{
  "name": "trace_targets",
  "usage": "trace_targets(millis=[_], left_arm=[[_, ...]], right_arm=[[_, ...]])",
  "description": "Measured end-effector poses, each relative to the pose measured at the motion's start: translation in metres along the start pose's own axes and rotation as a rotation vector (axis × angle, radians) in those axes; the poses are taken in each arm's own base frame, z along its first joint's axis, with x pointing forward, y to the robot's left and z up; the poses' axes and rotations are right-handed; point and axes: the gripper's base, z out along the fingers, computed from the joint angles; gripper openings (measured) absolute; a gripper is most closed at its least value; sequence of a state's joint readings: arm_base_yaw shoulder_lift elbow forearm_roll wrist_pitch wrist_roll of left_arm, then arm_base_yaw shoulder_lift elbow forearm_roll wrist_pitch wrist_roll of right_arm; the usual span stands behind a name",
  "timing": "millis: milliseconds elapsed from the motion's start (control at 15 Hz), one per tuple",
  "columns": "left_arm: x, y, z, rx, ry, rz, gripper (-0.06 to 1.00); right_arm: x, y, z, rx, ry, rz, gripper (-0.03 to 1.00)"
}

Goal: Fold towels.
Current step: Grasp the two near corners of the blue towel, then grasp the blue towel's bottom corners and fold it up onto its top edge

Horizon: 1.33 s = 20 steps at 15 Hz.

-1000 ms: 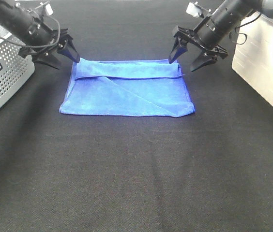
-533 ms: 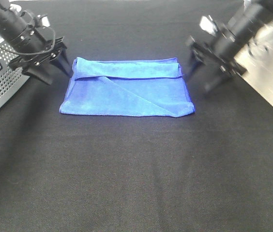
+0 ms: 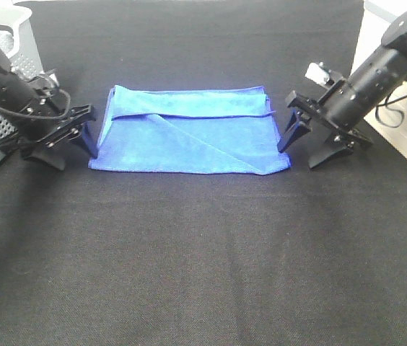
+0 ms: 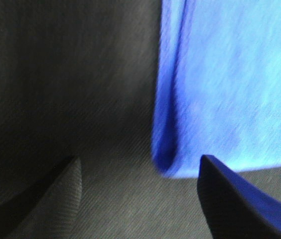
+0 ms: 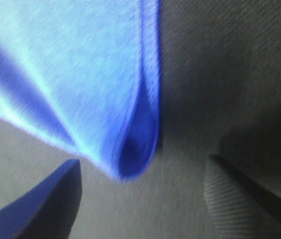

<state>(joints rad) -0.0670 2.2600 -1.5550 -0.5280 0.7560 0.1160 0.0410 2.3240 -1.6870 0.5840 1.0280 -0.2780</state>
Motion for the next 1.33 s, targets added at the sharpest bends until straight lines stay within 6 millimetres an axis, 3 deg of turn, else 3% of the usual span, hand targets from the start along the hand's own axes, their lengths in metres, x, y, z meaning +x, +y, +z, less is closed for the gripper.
trace_targets(millis=[200,333,600,733,800,867,933,1000,1200,1333], left_arm=[[0.003,-0.022,0.01,0.038,-0.038,0.041,0.72],[0.005,-0.025,0.015,0.042,-0.038,0.04,0.74],[0.006,-0.027,0.022,0.058,-0.037,0.015,0.75],[0.006,-0.027,0.024,0.075,-0.037,-0.01,0.62],[0.007,-0.027,0.028,0.08,-0.03,-0.019,0.49],[0.008,-0.026,0.03,0.079,-0.018,-0.021,0.25],[0.009,-0.025,0.031,0.079,-0.006,-0.015,0.09],[0.011,-0.025,0.031,0.08,0.01,-0.002,0.03],[0.014,-0.024,0.012,0.06,0.074,0.065,0.02],[0.02,-0.015,-0.008,0.027,0.114,0.091,0.02]], right_arm=[[-0.003,0.009,0.008,0.012,-0.058,-0.014,0.66],[-0.004,0.01,0.007,0.011,-0.073,-0.017,0.66],[-0.003,0.021,0.025,-0.043,-0.056,-0.012,0.65],[-0.002,0.028,0.034,-0.071,-0.047,-0.006,0.54],[-0.002,0.027,0.039,-0.085,-0.049,0.012,0.43],[-0.002,0.026,0.041,-0.085,-0.049,0.018,0.24],[-0.002,0.025,0.042,-0.084,-0.049,0.024,0.1],[-0.002,0.025,0.042,-0.084,-0.047,0.032,0.01],[-0.001,0.027,0.037,-0.08,-0.039,0.022,0.0],[0.003,0.037,0.015,-0.057,-0.019,-0.008,0.0]])
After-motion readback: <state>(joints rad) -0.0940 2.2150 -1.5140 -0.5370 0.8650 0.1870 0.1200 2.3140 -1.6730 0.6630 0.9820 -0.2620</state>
